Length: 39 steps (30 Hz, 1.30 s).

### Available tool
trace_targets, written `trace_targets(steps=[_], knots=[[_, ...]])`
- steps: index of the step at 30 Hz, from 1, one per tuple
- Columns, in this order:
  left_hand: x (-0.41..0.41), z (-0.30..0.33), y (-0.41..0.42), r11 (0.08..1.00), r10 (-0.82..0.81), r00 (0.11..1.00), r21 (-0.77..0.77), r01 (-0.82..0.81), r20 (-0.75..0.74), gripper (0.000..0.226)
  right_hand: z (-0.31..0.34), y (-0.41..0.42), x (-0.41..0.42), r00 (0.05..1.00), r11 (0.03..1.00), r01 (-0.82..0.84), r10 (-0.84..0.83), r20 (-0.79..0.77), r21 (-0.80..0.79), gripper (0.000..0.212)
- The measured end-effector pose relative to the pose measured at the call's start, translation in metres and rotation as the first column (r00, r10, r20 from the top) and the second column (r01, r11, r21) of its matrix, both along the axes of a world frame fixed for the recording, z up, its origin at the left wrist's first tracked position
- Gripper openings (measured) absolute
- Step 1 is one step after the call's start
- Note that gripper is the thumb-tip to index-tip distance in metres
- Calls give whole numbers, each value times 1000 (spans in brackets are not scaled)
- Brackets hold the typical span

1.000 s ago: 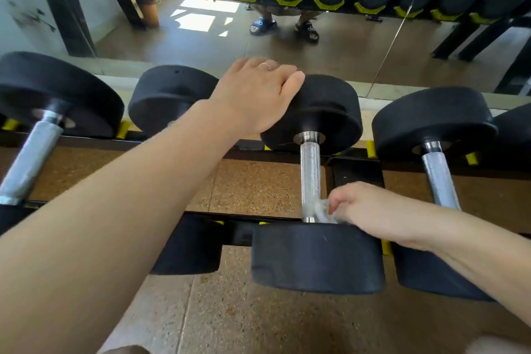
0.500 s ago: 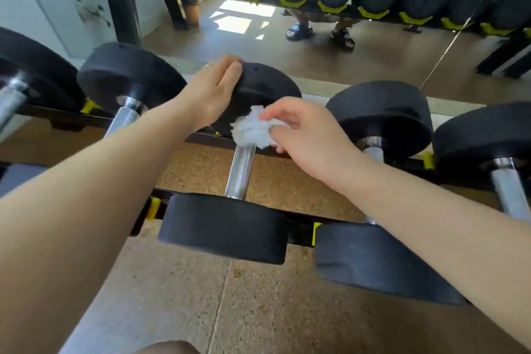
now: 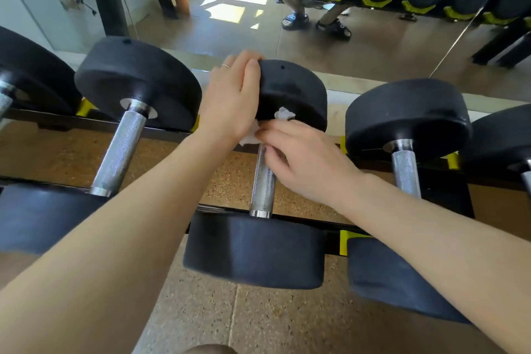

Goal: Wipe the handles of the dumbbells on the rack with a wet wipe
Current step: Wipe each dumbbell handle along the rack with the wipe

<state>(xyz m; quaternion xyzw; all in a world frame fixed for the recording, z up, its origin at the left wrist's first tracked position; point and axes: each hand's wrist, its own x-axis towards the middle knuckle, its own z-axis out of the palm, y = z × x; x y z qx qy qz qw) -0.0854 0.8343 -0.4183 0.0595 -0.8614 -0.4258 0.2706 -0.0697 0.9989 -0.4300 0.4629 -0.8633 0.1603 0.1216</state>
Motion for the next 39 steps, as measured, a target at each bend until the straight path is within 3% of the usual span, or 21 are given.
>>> trace_targets(steps=[6, 8, 10, 12, 13, 15, 18, 22, 24, 26, 28, 30, 32, 34, 36, 39], knots=[[-4, -4, 2, 1000, 23, 999, 1, -23, -41, 42, -7, -2, 20, 965, 929, 256, -230, 125, -268, 31], [-4, -5, 3, 999, 33, 998, 15, -32, -49, 41, -5, -6, 28, 907, 869, 395, -317, 277, -300, 31], [-3, -5, 3, 999, 37, 998, 27, -36, -58, 40, -6, -13, 26, 752, 780, 564, -348, 561, -272, 26], [-3, -5, 4, 999, 39, 997, 26, -37, -64, 40, -5, -20, 14, 384, 605, 761, -128, 914, -235, 24], [-3, -5, 4, 999, 42, 997, 28, -40, -69, 40, -5, -21, 7, 202, 526, 821, 96, 975, -221, 28], [-3, -6, 3, 999, 48, 995, 28, -46, -83, 40, -10, -20, -1, -11, 433, 875, 464, 886, -216, 36], [-2, -6, 2, 999, 39, 997, 25, -37, -72, 40, -15, -22, -3, -146, 474, 862, 573, 806, -181, 45], [-1, -4, 3, 999, 40, 997, 24, -39, -62, 40, -11, -24, -2, -191, 517, 841, 557, 808, -157, 46], [-1, -4, 3, 999, 45, 997, 25, -44, -61, 40, -11, -24, 0, -169, 505, 851, 518, 839, -140, 42], [-1, -5, 4, 998, 53, 997, 24, -52, -50, 40, -10, -26, 4, -63, 498, 854, 392, 918, -154, 32], [-2, -5, 3, 998, 59, 997, 29, -58, -46, 40, -9, -22, 6, 272, 558, 786, 73, 960, -265, 24], [-2, -5, 3, 998, 59, 997, 33, -57, -48, 40, 1, -11, 8, 688, 770, 566, -243, 684, -295, 36], [-3, -4, 3, 999, 52, 998, 20, -51, -43, 38, 18, -4, 15, 903, 928, 325, -248, 352, -181, 33], [-2, -3, 4, 999, 42, 998, 16, -42, -43, 35, 29, -7, 21, 968, 982, 150, -122, 221, -114, 18], [-2, -3, 3, 999, 33, 998, 27, -32, -52, 33, 29, -12, 20, 964, 993, 73, -47, 263, -89, 7], [0, -5, 4, 999, 27, 998, 39, -25, -50, 35, 20, -9, 13, 998, 991, 30, -38, 57, 127, 13]])
